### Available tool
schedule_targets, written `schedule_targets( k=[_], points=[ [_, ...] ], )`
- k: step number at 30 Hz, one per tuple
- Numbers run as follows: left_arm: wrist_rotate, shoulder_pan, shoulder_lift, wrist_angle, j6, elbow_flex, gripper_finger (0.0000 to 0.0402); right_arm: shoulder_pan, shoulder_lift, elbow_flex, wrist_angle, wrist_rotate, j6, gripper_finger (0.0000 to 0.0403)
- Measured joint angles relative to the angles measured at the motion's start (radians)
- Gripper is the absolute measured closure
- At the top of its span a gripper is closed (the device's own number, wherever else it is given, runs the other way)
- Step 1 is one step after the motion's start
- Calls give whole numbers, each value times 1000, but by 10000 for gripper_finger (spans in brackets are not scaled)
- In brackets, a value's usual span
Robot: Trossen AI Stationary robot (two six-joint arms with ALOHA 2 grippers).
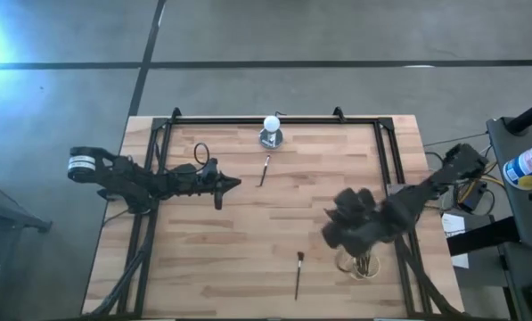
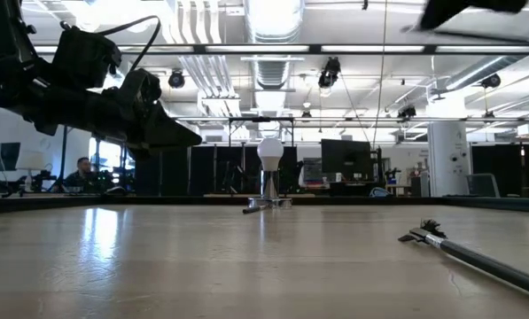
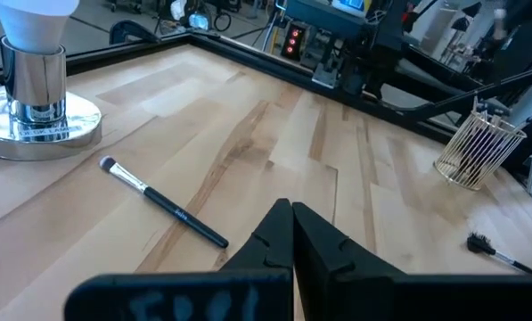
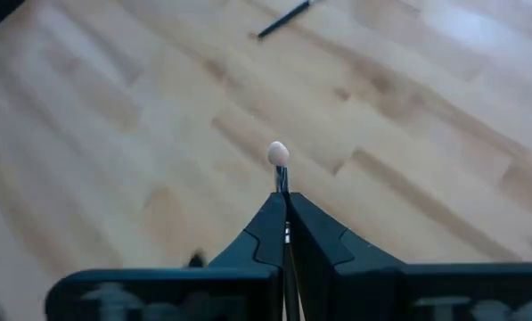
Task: Pick & Place Makeup Supplies
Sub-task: Put the silver makeup brush into the gold makeup holder
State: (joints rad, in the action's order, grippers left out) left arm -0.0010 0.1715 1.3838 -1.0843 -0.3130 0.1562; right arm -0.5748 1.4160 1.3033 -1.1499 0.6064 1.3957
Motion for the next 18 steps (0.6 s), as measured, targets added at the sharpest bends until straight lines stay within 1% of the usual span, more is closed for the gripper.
schedule_targets(
  k=[5,7,11,13,16,18],
  points=[
    [0,0,0,0,-1,0,401,-168,-48,0,-60,0,116,394],
    [0,0,0,-1,-1,0,402,-234,-52,0,-86,20,167,394],
    [0,0,0,-1,-1,5,402,-354,-28,0,-135,101,263,394],
    [0,1,0,0,-1,7,402,-405,-7,-2,-147,161,309,394],
    [0,1,0,0,-1,9,402,-465,32,-18,-156,249,357,394],
    [0,1,0,0,-1,9,401,-495,65,-40,-155,282,387,394]
  ],
)
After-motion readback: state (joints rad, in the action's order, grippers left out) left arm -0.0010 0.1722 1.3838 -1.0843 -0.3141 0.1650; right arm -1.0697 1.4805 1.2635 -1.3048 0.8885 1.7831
